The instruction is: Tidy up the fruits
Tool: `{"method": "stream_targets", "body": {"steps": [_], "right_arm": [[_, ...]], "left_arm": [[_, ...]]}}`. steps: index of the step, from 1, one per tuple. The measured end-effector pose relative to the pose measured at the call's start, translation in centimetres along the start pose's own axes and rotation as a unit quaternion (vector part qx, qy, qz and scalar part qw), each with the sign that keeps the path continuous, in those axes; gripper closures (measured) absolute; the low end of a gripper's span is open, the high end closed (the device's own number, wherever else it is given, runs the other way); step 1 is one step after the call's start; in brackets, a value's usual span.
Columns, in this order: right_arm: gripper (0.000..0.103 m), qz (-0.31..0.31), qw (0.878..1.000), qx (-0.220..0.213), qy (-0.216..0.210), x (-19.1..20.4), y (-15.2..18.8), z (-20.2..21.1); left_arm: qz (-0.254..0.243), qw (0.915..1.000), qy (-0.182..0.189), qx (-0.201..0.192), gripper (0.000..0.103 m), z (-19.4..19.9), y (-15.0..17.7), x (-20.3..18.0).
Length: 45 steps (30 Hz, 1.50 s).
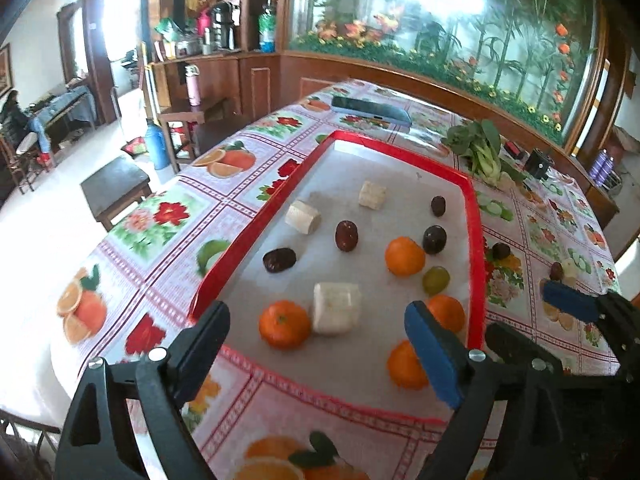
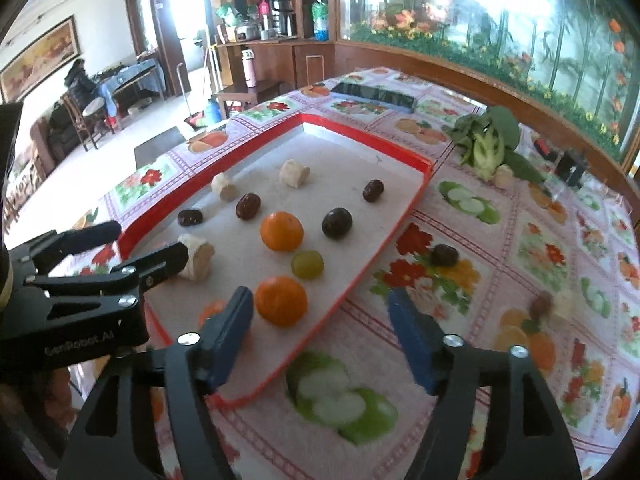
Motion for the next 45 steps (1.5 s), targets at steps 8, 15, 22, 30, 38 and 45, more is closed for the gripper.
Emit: {"method": "stream_targets", "body": {"steps": [8, 15, 22, 30, 38, 45], "right_arm": [[0.018, -0.017, 0.999, 0.022, -0.017, 0.1, 3.6, 1.7], [0.018, -0.024, 0.999, 0.032, -0.017, -0.2, 6.2, 2.7], [0.017, -0.007, 0.999, 0.029, -0.016, 0.0, 6.9, 3.5], [0.017, -0.011, 0.999, 0.03, -0.02, -0.5, 7.3, 3.7], [0.017, -0.009, 0.999, 0.031, -0.018, -0.6, 7.4, 3.7], [0.017, -0.007, 0.999, 0.034, -0.018, -0.3, 7.4, 3.6]], "left_arm": [[0.015, 0.9991, -0.029, -0.027, 0.005, 3.2, 2.7, -0.9], [0.01, 0.999, -0.041, -0.013, 0.003, 4.1, 5.3, -1.7], [0.015, 0.9982, -0.056, -0.015, 0.002, 5.0, 6.6, -1.7], [0.019, 0.9987, -0.045, -0.013, 0.002, 5.6, 7.1, -1.8], [0.038, 0.9986, -0.036, 0.002, 0.001, 5.4, 7.4, -1.2], [0.044, 0.9985, -0.032, 0.0, 0.001, 5.6, 7.2, -0.8]]}}
Point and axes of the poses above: each gripper's, at about its wrist camera, not at the fingertips, and z roughly against the way its jaws point, x to its left, y to its underside, the point moved 6 cm from there along -z, roughly the way its jaws point, and after that the axes turned 6 degrees about z, right-handed, at the moved point
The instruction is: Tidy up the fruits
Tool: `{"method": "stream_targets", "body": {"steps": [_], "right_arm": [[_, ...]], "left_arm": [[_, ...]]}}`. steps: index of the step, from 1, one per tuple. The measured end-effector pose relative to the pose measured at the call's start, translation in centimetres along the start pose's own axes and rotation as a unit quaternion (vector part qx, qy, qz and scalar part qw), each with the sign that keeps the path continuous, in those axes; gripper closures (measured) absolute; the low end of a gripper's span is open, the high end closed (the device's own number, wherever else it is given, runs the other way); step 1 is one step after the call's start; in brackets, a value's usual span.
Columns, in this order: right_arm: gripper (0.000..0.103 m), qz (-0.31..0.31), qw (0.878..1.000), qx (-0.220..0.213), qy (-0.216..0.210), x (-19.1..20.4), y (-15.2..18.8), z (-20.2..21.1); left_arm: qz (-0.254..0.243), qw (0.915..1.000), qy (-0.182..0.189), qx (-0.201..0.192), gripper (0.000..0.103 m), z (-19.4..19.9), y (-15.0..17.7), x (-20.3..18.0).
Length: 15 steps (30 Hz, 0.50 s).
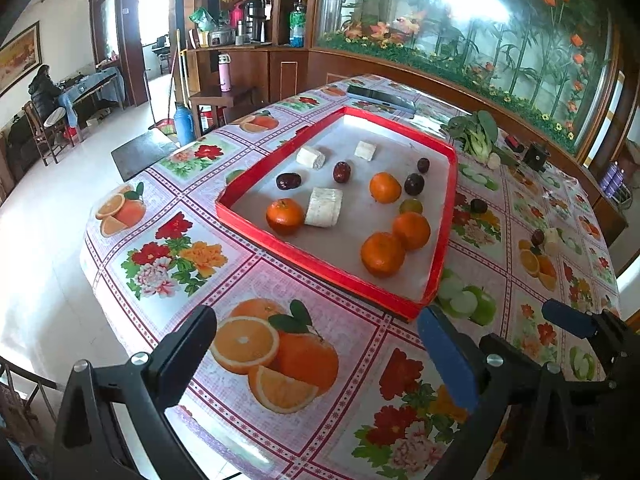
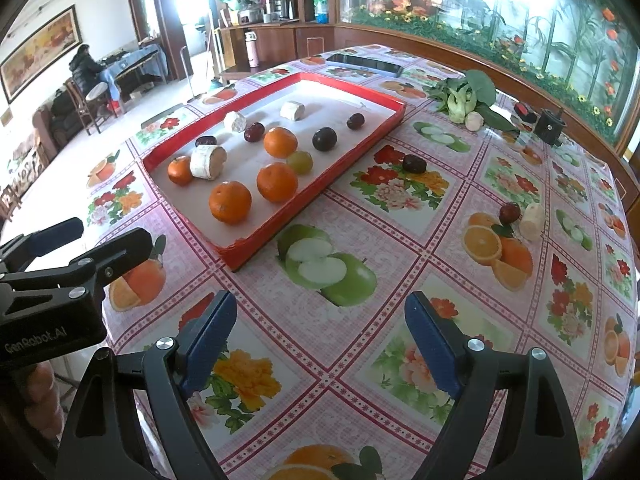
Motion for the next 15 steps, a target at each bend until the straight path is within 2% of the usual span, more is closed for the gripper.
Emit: {"method": "stream_targets", "body": {"steps": [7, 15], "right_arm": [[0.017, -0.001, 1.0, 0.0, 0.001, 0.1, 0.0, 0.0], [0.016, -0.003, 1.0, 0.003, 0.002, 0.7, -0.4, -0.4]], "left_arm": [[-0.003, 0.9997, -0.008, -0.023, 0.001, 0.3, -0.5, 0.4], [0.011, 0.9997, -0.018, -0.008, 0.0, -0.3, -0.6, 1.4]]}}
Point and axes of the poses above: each gripper's, at about its wrist camera, not at the fingertips, and z roughly against the way its jaws point, x to its left, y to its underside, the point moved 6 cm from there along -z, roughly the way its jaws point, and after that the axes turned 6 degrees about z, right-handed, at the moved point
